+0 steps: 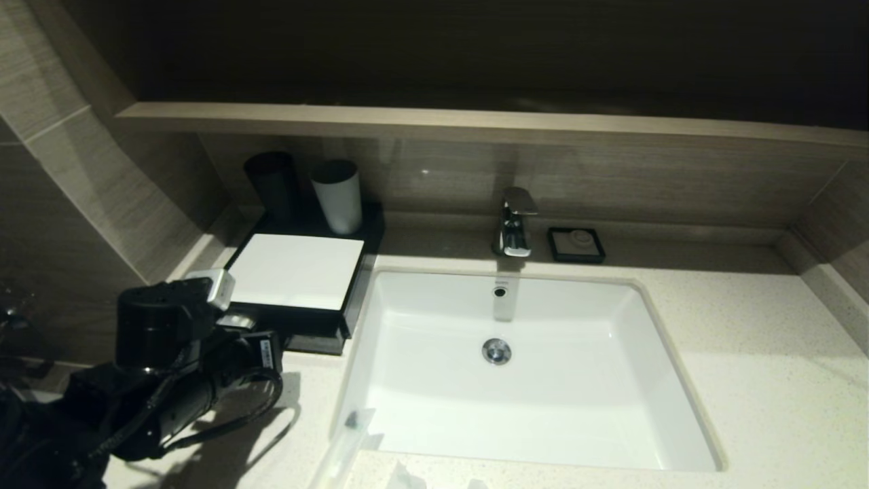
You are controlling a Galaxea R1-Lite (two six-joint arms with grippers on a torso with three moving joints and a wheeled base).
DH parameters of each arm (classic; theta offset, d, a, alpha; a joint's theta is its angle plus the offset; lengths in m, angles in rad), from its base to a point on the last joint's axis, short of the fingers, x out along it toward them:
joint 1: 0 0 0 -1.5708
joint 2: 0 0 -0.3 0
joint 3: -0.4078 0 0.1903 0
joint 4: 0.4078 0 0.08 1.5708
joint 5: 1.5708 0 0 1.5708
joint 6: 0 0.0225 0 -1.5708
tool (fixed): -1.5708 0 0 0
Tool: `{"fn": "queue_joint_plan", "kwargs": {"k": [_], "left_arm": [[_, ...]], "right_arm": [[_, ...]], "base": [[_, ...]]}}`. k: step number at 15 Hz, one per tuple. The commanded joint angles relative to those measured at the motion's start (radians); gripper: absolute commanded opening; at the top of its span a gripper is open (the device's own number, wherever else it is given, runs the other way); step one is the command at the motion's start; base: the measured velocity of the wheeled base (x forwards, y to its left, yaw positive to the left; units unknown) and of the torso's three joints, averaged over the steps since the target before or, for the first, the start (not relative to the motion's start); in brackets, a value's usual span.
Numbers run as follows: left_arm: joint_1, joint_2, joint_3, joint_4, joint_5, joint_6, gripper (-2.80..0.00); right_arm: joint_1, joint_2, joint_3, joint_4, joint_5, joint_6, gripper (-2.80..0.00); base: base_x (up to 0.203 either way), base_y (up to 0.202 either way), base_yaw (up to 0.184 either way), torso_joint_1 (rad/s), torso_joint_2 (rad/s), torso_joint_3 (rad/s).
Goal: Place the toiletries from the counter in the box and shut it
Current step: Open the drawer
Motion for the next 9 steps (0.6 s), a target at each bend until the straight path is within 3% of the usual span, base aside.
{"fn": "queue_joint_plan", "kwargs": {"k": [1,9], "left_arm": [[0.001,0.002,0.0,-0.005,0.003,-0.001,-2.8],[0.003,0.004,0.0,-0.005,0.0,-0.002,-2.8]], "right_arm": [[0.0,-0.001,0.0,0.0,0.0,0.0,-2.8],[0.0,-0.001,0.0,0.0,0.0,0.0,-2.8]], "base": [[0.0,0.0,0.0,0.0,0.0,0.0],[0.0,0.0,0.0,0.0,0.0,0.0]]}}
